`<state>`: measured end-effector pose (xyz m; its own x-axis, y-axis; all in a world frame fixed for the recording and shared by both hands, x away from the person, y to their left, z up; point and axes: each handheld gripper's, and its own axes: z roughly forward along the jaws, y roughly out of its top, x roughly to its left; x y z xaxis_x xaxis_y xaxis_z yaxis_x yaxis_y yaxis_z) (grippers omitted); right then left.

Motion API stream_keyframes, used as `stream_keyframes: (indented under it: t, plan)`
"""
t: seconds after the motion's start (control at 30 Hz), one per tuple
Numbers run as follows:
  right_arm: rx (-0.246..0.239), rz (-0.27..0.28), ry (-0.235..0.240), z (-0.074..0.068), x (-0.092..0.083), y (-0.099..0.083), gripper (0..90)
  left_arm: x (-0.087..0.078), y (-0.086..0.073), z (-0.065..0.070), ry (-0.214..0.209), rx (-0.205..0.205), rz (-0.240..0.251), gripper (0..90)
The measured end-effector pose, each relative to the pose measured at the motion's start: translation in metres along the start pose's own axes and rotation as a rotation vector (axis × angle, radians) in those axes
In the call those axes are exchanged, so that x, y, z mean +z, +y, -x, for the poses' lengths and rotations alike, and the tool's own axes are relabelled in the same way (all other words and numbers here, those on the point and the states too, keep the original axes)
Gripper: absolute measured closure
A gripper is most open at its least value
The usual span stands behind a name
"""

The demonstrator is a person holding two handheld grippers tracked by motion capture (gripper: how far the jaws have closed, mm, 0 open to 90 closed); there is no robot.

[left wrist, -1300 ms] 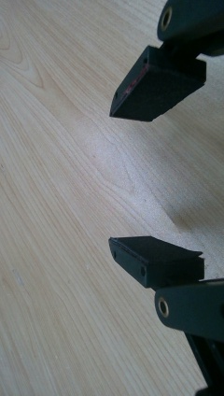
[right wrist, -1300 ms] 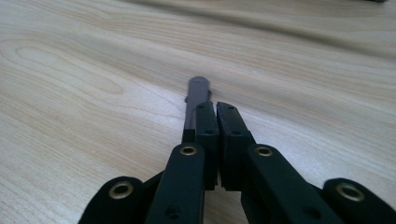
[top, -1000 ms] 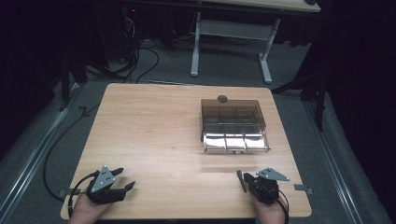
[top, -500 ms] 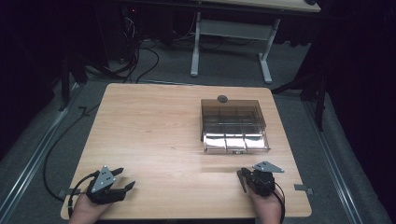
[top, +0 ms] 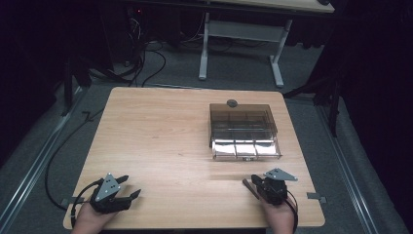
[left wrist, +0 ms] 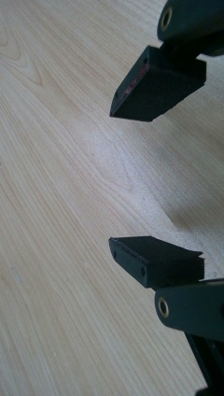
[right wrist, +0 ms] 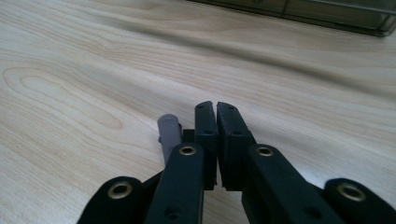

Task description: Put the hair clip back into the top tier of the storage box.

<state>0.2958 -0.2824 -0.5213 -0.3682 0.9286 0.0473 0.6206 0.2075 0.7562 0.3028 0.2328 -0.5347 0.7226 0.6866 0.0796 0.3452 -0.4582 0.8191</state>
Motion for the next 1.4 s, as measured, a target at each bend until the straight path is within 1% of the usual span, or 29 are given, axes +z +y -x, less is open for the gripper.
stream_keyframes:
  t: [0.07, 0.13, 0.23, 0.3, 0.37, 0.4, 0.47, 0.53, 0.6, 0.73, 0.83, 1.03, 1.1, 1.17, 1.3, 1.4]
  plan:
    - [0.014, 0.002, 0.007, 0.004, -0.004, -0.002, 83.9, 0.0, 0.0, 0.0, 0.0, 0.003, -0.002, 31.6]
    - [0.018, -0.005, 0.008, 0.005, -0.008, -0.003, 80.4, 0.0, 0.0, 0.0, -0.001, 0.005, -0.001, 31.7]
    - [0.008, -0.029, 0.011, 0.006, -0.01, -0.004, 75.6, 0.0, 0.0, 0.0, -0.007, 0.004, -0.001, 31.6]
    - [0.004, -0.048, 0.0, 0.005, -0.011, -0.005, 73.8, -0.001, 0.0, 0.0, -0.012, 0.004, 0.001, 31.7]
    - [-0.011, -0.058, -0.019, 0.006, -0.014, -0.006, 71.9, -0.001, 0.0, 0.0, -0.013, 0.007, 0.004, 31.7]
    - [-0.005, -0.061, -0.02, 0.006, -0.015, -0.006, 71.0, -0.001, 0.0, 0.0, -0.016, 0.009, 0.004, 31.7]
    - [-0.011, -0.079, -0.034, 0.007, -0.019, -0.004, 71.4, -0.001, 0.0, 0.0, -0.018, 0.009, 0.006, 31.8]
    - [-0.003, -0.112, -0.033, 0.009, -0.02, -0.001, 73.7, -0.001, 0.0, 0.0, -0.021, 0.011, 0.008, 31.8]
    - [0.002, -0.145, -0.021, 0.012, -0.021, 0.001, 73.7, -0.001, -0.001, 0.0, -0.021, 0.013, 0.011, 31.8]
    - [0.003, -0.211, -0.027, 0.016, -0.024, 0.006, 73.4, -0.002, -0.001, 0.001, -0.026, 0.015, 0.012, 31.9]
    - [0.008, -0.259, -0.02, 0.018, -0.024, 0.008, 69.8, -0.002, -0.001, 0.0, -0.028, 0.014, 0.012, 31.9]
    - [-0.011, -0.339, -0.016, 0.019, -0.023, 0.015, 68.1, -0.002, -0.001, 0.0, -0.031, 0.016, 0.015, 31.8]
    - [-0.02, -0.366, -0.007, 0.02, -0.022, 0.017, 66.6, -0.002, -0.001, 0.001, -0.03, 0.016, 0.017, 31.8]
    - [-0.029, -0.392, -0.007, 0.019, -0.02, 0.02, 66.5, -0.002, -0.001, 0.001, -0.031, 0.016, 0.018, 31.8]
    - [-0.04, -0.445, 0.013, 0.018, -0.017, 0.024, 65.2, -0.002, -0.001, 0.001, -0.032, 0.017, 0.018, 31.8]
    - [-0.066, -0.486, 0.015, 0.016, -0.015, 0.028, 64.6, -0.002, -0.001, 0.001, -0.033, 0.017, 0.018, 31.8]
